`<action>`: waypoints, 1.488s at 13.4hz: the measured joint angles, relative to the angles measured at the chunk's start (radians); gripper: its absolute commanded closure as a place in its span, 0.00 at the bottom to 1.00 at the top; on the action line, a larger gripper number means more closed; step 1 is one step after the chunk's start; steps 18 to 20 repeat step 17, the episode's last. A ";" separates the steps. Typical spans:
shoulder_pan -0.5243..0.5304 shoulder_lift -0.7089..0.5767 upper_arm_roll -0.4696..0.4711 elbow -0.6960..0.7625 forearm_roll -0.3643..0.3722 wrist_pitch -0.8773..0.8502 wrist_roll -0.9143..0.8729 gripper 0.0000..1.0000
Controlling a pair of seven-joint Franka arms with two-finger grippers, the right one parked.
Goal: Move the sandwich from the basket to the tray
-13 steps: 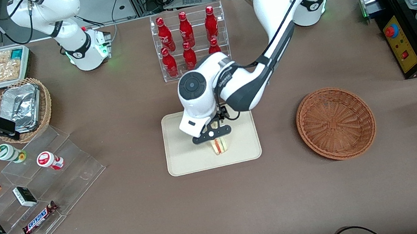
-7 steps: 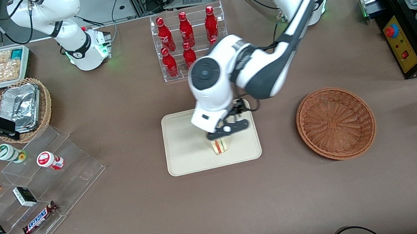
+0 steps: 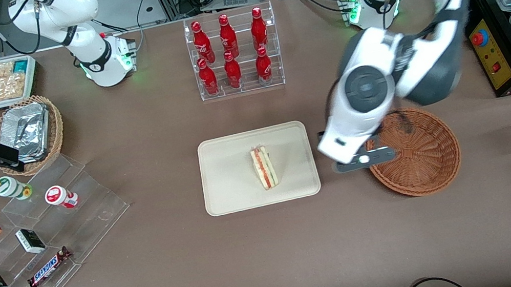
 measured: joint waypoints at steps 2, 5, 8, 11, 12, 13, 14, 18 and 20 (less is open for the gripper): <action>0.067 -0.066 0.000 -0.057 -0.031 -0.001 0.090 0.00; 0.166 -0.167 0.002 -0.139 -0.059 -0.023 0.242 0.00; 0.201 -0.274 0.063 -0.198 -0.091 -0.106 0.390 0.00; 0.202 -0.357 0.167 -0.213 -0.133 -0.184 0.516 0.00; 0.202 -0.379 0.192 -0.214 -0.136 -0.214 0.549 0.00; 0.201 -0.397 0.212 -0.215 -0.138 -0.241 0.570 0.00; 0.200 -0.412 0.230 -0.215 -0.138 -0.260 0.582 0.00; 0.198 -0.444 0.273 -0.214 -0.140 -0.292 0.593 0.00; 0.198 -0.444 0.273 -0.214 -0.140 -0.292 0.593 0.00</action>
